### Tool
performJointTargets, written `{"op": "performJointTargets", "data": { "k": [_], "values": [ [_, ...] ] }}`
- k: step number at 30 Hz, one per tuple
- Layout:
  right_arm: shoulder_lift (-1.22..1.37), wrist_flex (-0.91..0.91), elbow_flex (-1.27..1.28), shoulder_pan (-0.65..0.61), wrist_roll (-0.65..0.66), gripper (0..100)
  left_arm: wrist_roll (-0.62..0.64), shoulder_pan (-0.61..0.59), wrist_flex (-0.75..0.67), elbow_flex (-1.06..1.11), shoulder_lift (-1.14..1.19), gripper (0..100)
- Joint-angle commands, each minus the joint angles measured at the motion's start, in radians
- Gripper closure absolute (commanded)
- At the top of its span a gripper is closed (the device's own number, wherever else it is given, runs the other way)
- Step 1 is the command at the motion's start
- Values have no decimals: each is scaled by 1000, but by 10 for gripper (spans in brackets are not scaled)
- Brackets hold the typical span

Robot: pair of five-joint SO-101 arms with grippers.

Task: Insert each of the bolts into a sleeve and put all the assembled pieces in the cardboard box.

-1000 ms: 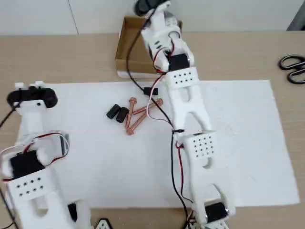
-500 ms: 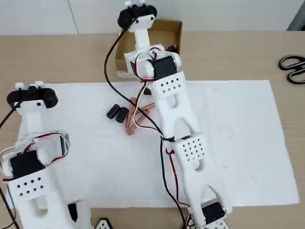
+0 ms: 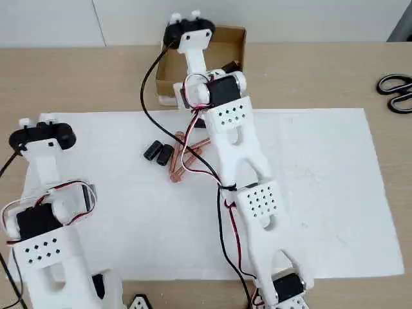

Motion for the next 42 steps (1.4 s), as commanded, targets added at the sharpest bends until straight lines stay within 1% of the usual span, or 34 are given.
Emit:
{"op": "performJointTargets", "data": {
  "k": [1, 3, 6, 10, 12, 19, 25, 42],
  "values": [
    [-2, 18, 58, 4, 270, 792, 25, -2, -17, -2, -14, 839],
    [-2, 18, 133, -2, 381, 794, 25, -2, -31, 2, -14, 840],
    [-15, 18, 199, -2, 494, 794, 26, -2, -34, 2, -14, 840],
    [-15, 16, 215, 2, 589, 794, 26, -2, -34, 2, -14, 840],
    [-12, 15, 216, 2, 611, 794, 26, -2, -34, 2, -14, 840],
    [-7, -33, 219, 22, 624, 794, 26, 0, -34, 2, -14, 840],
    [65, -54, 215, 50, 623, 794, 26, 2, -34, 2, -14, 840],
    [128, -71, 213, 45, 623, 794, 26, 2, -34, 2, -14, 840]
  ]
}}
